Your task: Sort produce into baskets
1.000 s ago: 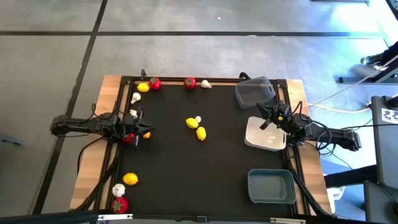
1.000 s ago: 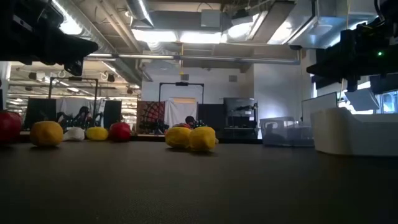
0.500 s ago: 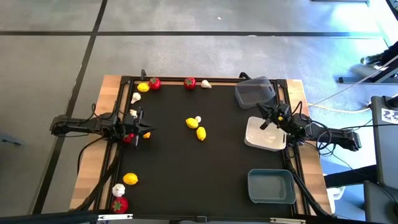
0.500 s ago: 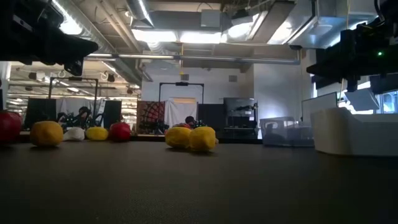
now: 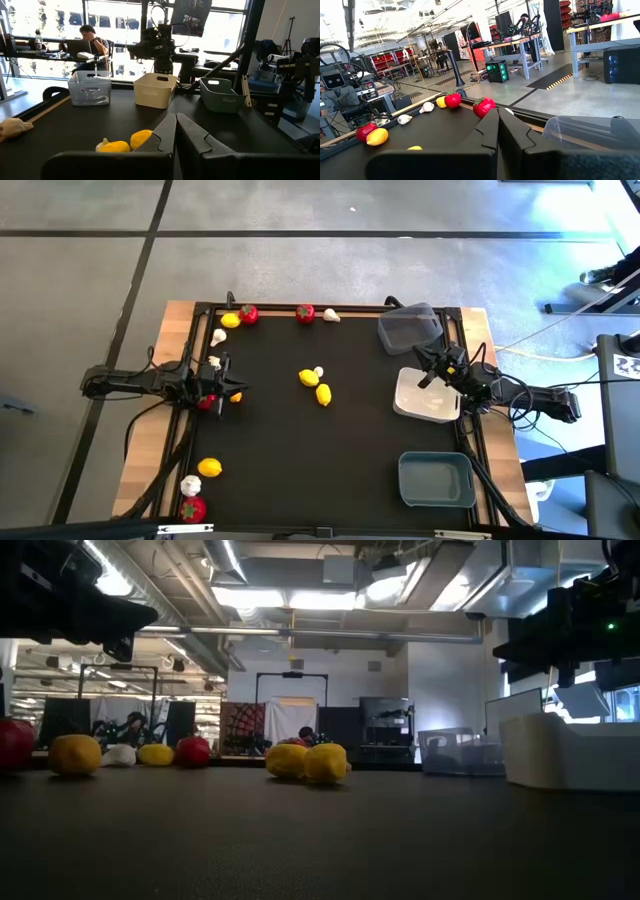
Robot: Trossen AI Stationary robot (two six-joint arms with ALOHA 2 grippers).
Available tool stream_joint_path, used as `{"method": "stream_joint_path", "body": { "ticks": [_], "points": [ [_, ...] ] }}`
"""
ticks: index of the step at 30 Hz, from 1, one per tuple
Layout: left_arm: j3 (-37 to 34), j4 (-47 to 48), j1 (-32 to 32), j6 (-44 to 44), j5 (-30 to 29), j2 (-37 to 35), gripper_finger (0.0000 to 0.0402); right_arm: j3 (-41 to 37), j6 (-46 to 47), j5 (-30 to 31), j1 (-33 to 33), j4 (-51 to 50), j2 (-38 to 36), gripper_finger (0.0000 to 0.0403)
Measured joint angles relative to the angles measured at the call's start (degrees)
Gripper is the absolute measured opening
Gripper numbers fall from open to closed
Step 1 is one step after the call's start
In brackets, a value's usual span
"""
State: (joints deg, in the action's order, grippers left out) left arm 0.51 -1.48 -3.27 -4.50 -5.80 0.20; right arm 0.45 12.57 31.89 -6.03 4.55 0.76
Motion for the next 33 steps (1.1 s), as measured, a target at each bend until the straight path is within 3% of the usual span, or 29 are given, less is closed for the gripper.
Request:
{"method": "stream_joint_path", "body": {
  "ticks": [8,15,20,28,33],
  "points": [
    [0.00,-0.36,-0.01,0.13,-0.07,0.00,0.0005,0.00,-0.01,0.01,0.01,0.00,-0.01,0.0010],
    [0.02,-8.48,-0.02,-0.15,-3.98,0.00,0.0005,0.00,0.01,0.00,-0.01,0.00,-0.01,0.0010],
    [0.02,-14.58,-0.02,-1.50,-11.02,0.00,0.0005,0.00,-0.01,0.01,0.00,0.14,0.00,0.0010],
    [0.02,-15.07,0.79,1.62,-19.79,1.04,0.0005,1.09,-0.87,0.09,-0.10,4.13,0.03,0.0010],
    [0.02,-16.00,4.19,-0.68,-20.85,2.64,0.0005,1.18,-6.21,-1.17,-0.03,7.14,0.08,0.0010]
  ]
}}
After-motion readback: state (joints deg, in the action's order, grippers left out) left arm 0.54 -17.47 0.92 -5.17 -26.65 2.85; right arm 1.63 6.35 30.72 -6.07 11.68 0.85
